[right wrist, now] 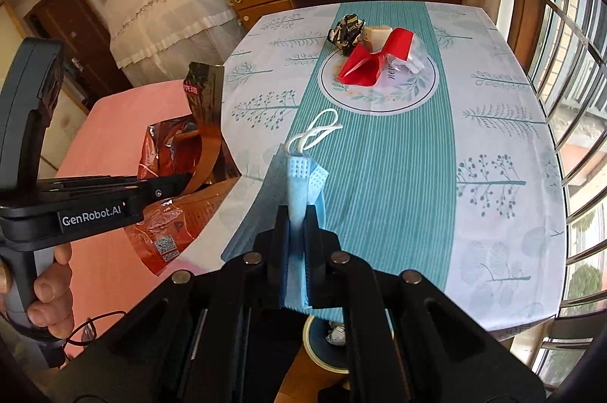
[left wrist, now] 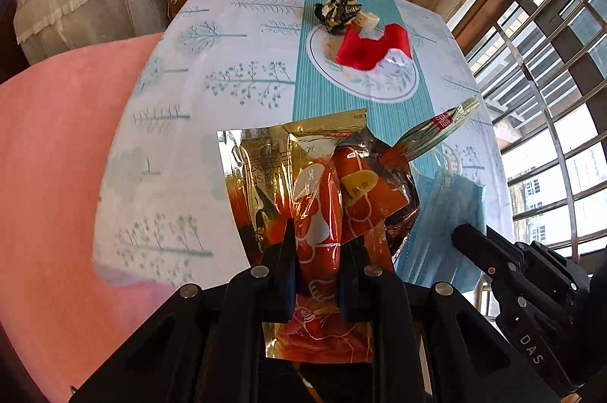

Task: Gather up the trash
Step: 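Carry the orange packet and blue mask down over the bin with both tools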

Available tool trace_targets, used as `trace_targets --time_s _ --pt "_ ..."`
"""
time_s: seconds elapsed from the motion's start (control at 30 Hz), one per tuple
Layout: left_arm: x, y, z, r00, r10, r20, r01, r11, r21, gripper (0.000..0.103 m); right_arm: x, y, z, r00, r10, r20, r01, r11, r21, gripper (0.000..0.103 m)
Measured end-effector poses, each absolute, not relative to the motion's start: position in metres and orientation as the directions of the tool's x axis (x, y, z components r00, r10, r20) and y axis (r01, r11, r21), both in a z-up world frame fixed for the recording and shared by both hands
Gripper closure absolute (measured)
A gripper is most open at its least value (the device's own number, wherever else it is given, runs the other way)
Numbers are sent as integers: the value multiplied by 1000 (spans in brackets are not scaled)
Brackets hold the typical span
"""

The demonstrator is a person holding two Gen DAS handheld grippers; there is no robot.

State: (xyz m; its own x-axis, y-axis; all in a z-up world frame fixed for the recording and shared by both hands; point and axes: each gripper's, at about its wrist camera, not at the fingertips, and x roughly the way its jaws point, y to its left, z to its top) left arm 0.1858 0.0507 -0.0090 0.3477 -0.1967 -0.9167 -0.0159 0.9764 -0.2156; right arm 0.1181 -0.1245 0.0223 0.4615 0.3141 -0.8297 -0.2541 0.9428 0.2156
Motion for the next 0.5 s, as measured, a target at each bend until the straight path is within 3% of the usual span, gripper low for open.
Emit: trace_targets --time_s 0.5 --pt "22 -19 -55 236 -185 -954 49 983 -178 88 -9 -168 -16 317 286 -904 -242 946 214 99"
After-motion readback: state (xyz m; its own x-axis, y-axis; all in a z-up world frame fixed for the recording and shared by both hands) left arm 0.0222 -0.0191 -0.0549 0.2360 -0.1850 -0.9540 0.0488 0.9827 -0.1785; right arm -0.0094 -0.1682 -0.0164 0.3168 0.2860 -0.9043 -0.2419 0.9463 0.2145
